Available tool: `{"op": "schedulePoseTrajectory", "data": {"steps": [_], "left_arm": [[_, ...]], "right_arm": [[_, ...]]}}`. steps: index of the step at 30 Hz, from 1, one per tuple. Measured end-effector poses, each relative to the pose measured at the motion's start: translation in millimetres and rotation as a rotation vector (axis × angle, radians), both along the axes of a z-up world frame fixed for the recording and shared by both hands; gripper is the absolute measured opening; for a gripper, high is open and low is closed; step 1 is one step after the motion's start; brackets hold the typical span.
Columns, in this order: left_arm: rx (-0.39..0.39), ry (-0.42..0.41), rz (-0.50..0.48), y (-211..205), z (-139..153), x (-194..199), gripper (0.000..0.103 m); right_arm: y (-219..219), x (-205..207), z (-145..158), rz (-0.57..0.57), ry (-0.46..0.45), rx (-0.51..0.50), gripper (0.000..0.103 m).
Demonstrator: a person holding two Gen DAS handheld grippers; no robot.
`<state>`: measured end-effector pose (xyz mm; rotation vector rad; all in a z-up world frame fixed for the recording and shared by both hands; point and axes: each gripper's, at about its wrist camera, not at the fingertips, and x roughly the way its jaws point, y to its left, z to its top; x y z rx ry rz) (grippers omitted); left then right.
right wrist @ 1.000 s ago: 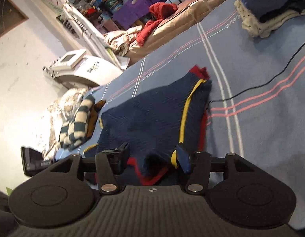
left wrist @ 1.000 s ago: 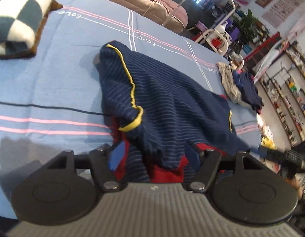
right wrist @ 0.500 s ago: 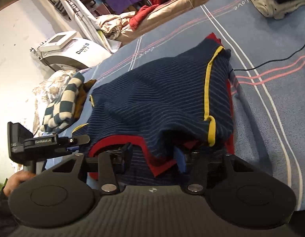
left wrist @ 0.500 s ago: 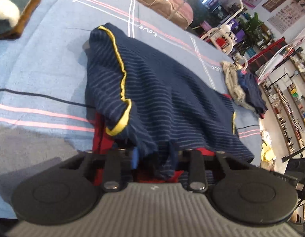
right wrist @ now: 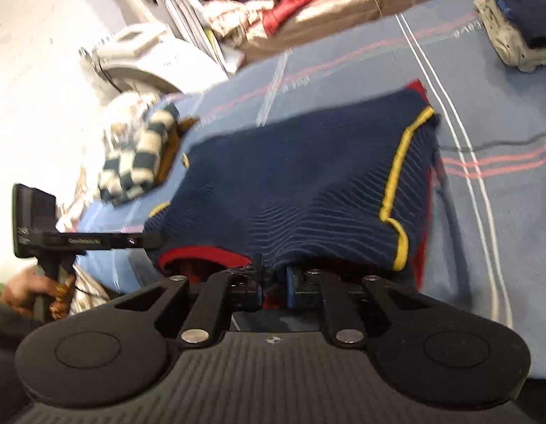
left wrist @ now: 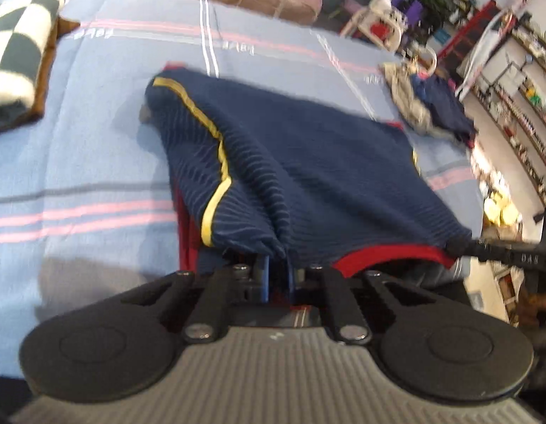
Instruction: Fold small clothes
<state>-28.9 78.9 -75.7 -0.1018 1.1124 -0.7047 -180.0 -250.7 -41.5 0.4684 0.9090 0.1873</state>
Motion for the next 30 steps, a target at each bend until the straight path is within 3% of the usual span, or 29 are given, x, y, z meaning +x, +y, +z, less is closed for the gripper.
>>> {"op": "schedulePoseTrajectory", "data": {"steps": [3,6,8,10,13,16,17,18,19,20,24,28,30], "left_arm": [[0.028,0.081,0.042,5,-27,1,0.012],[0.006,0.121,0.083,9,-37,4,0.018],[0.008,0.103,0.079,9,-31,2,0.027],[0.010,0.091,0.084,12,-24,0,0.049],[0.014,0.060,0.067,11,-9,-2,0.050],[0.026,-0.053,0.015,1,19,-2,0.057],[0.029,-0.102,-0.009,-10,27,-3,0.062],[0.036,-0.153,-0.040,-23,34,-4,0.077],[0.051,-0.197,-0.074,-38,39,-4,0.092],[0.067,-0.237,-0.112,-56,42,-6,0.097],[0.067,-0.346,-0.325,-127,46,-22,0.098],[0.017,-0.458,-0.578,-191,49,-61,0.096],[0.059,-0.524,-0.696,-221,43,-88,0.090]], "right_arm": [[-1,2,-18,-0.010,0.054,-0.016,0.024],[2,5,-32,-0.038,0.112,-0.054,0.041],[-2,1,-33,-0.056,0.137,-0.029,0.046],[-10,-4,-24,-0.060,0.112,0.017,0.047],[-24,-10,-3,-0.046,0.045,0.068,0.057],[-43,-7,13,-0.088,-0.020,0.060,0.068],[-48,-4,14,-0.115,-0.031,0.039,0.083],[-51,-1,16,-0.144,-0.042,0.004,0.093],[-54,2,17,-0.168,-0.050,-0.036,0.097],[-53,7,18,-0.185,-0.052,-0.067,0.101],[-54,13,17,-0.230,-0.051,-0.102,0.103],[-56,6,13,-0.258,-0.064,-0.095,0.103],[-59,4,10,-0.276,-0.061,-0.104,0.103]]}}
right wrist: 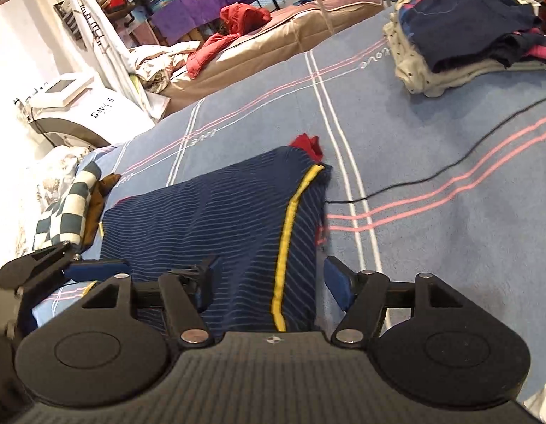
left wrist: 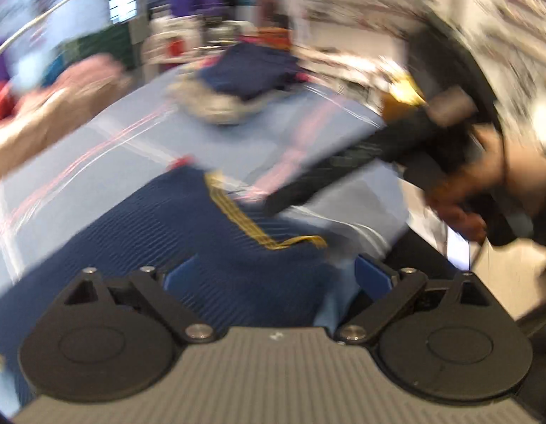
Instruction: Fold small clothes
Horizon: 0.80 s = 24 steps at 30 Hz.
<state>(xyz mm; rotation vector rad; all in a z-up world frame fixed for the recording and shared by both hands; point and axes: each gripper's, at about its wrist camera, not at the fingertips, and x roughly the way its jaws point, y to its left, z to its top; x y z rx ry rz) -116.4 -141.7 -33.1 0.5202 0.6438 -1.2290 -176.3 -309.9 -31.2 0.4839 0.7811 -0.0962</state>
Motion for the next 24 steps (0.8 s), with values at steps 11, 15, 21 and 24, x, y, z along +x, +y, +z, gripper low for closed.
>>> {"op": "schedulePoseTrajectory", "data": {"steps": [11,15,21,24], "left_arm": [[0.213,-0.108,-0.057,-69,-59,-34,0.052],[0.216,-0.038,0.000,-70,-71,-19,0.030],[0.098,0.330,0.176,-44,-63,36,0.022],[0.076,0.356,0.211,-38,-62,46,0.022]], "right_arm": [[-36,-15,-7,-0.107,-0.021,0.069,0.103],[-37,-12,-9,-0.095,-0.040,0.103,0.103],[-34,3,-8,-0.039,-0.059,0.097,0.103],[-36,16,-9,-0.012,-0.075,0.114,0.103]]}}
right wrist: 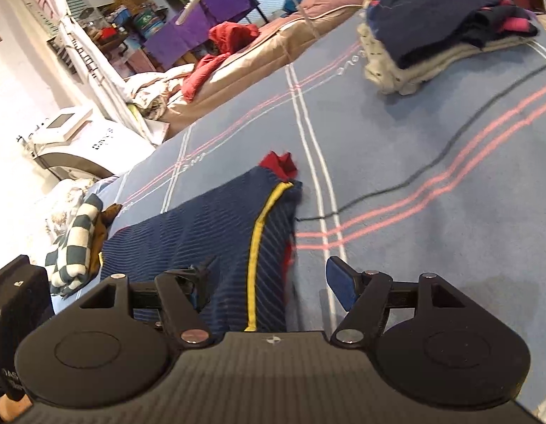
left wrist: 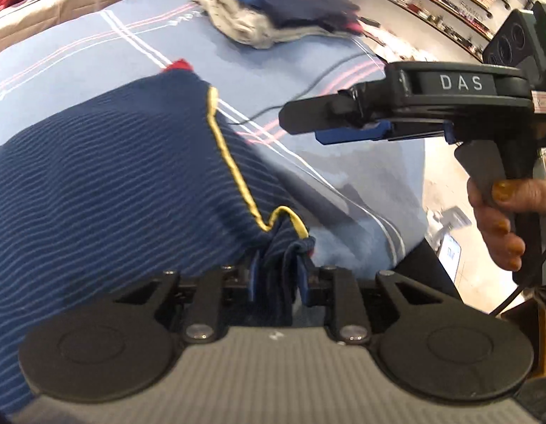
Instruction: Fold small clothes
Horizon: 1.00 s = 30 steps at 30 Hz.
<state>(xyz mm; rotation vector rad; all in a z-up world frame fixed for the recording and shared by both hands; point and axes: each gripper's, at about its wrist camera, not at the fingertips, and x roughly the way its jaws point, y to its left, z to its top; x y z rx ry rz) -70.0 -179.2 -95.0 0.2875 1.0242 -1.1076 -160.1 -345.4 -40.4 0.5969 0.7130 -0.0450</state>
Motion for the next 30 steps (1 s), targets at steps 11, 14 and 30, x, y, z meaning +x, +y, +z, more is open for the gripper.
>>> {"op": "schedulePoseTrajectory", "data": {"steps": [11,14,30], "left_arm": [[0.089,-0.208,-0.179,-33,-6,-36,0.068],[0.112,-0.252,-0.187,-37,-12,-37,0.066],[-0.045,0.119,0.012,15,-3,36,0.034]], "right_arm": [[-13,66,-22,0.030,0.046,0.006,0.103],[-15,74,-27,0.028,0.052,0.022,0.103],[-16,70,-23,0.075,0.058,-0.008,0.103]]}}
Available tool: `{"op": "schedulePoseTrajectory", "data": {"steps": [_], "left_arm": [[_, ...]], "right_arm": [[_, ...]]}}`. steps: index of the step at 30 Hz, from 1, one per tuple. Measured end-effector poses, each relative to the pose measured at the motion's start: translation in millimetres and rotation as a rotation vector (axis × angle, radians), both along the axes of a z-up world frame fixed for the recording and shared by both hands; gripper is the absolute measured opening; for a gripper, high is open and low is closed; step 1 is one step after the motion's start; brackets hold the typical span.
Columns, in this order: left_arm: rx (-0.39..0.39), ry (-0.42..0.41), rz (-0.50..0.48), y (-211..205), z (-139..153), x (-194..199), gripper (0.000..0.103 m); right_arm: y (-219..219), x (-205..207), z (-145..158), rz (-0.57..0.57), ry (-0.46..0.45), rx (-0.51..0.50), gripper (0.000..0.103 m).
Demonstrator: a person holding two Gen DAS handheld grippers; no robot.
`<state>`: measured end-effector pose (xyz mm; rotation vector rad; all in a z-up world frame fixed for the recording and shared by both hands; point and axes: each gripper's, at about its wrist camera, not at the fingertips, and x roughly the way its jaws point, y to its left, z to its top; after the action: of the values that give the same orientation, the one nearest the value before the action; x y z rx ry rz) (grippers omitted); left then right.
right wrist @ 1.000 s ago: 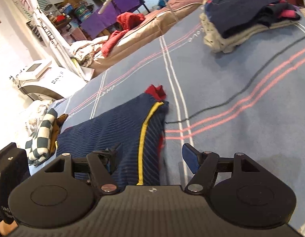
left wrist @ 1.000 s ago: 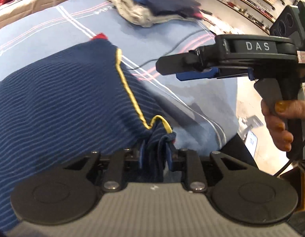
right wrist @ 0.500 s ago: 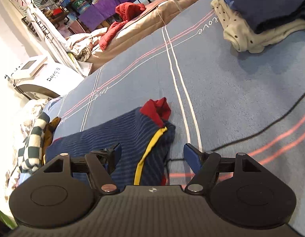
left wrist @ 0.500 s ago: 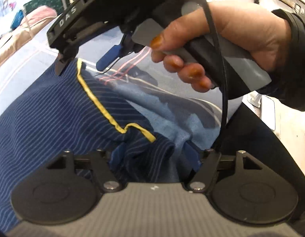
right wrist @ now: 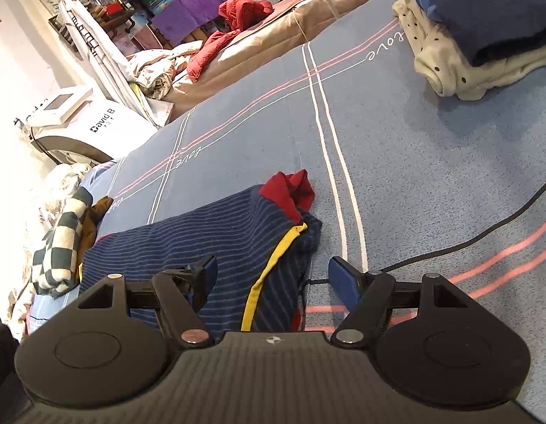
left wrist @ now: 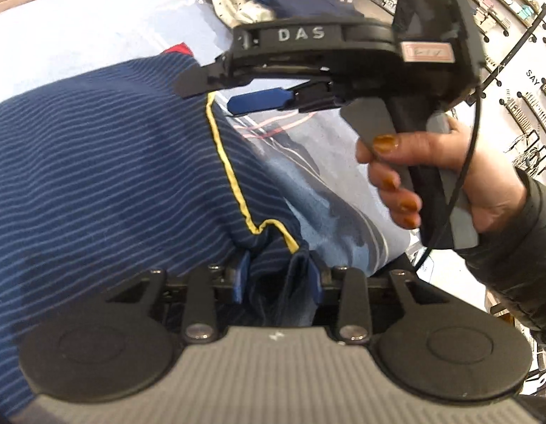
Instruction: Fold small clothes
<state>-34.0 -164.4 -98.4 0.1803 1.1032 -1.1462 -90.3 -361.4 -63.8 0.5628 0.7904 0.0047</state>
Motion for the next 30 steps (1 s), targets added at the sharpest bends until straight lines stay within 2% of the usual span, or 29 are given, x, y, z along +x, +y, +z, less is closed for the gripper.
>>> {"op": "schedulePoseTrajectory", "data": {"steps": [2,4,7,9,11,12,13,17,18,19,20,24,28,30], "left_arm": [[0.021,-0.027,-0.023,-5,-3,-1,0.037],[0.037,-0.078,-0.047,-23,-9,-17,0.051],[0.079,-0.184,-0.094,-34,-9,-35,0.059],[0.115,-0.269,-0.131,-40,-11,-47,0.057],[0.134,-0.315,-0.147,-42,-12,-53,0.056],[0.137,-0.321,-0.144,-42,-11,-53,0.052],[0.137,-0.316,-0.131,-40,-11,-50,0.045],[0.105,-0.221,-0.064,-28,-9,-33,0.034],[0.101,-0.203,-0.055,-23,-6,-32,0.033],[0.099,-0.196,-0.049,-22,-6,-31,0.032],[0.100,-0.198,-0.049,-21,-6,-32,0.032],[0.096,-0.197,-0.050,-19,-2,-34,0.030],[0.046,-0.122,-0.012,-3,4,-22,0.028],[0.027,-0.121,-0.004,1,9,-23,0.028]], "right_arm": [[0,3,-2,0.000,0.004,0.004,0.103],[1,5,-3,-0.002,0.003,0.005,0.103],[1,8,-5,-0.020,-0.003,-0.002,0.103],[0,11,-5,-0.031,-0.011,0.005,0.103],[0,17,-7,-0.031,-0.016,0.004,0.103],[0,21,-9,-0.035,-0.007,0.002,0.103],[-1,23,-11,-0.045,0.000,0.004,0.103],[4,30,-13,-0.048,-0.032,0.000,0.102],[8,31,-12,-0.049,-0.039,-0.026,0.087],[12,32,-10,-0.048,-0.042,-0.060,0.077],[14,33,-11,-0.041,-0.037,-0.079,0.051],[12,32,-10,-0.060,-0.030,-0.062,0.040],[12,30,1,-0.080,-0.045,-0.002,0.037],[18,32,11,-0.066,-0.052,-0.007,0.036]]}}
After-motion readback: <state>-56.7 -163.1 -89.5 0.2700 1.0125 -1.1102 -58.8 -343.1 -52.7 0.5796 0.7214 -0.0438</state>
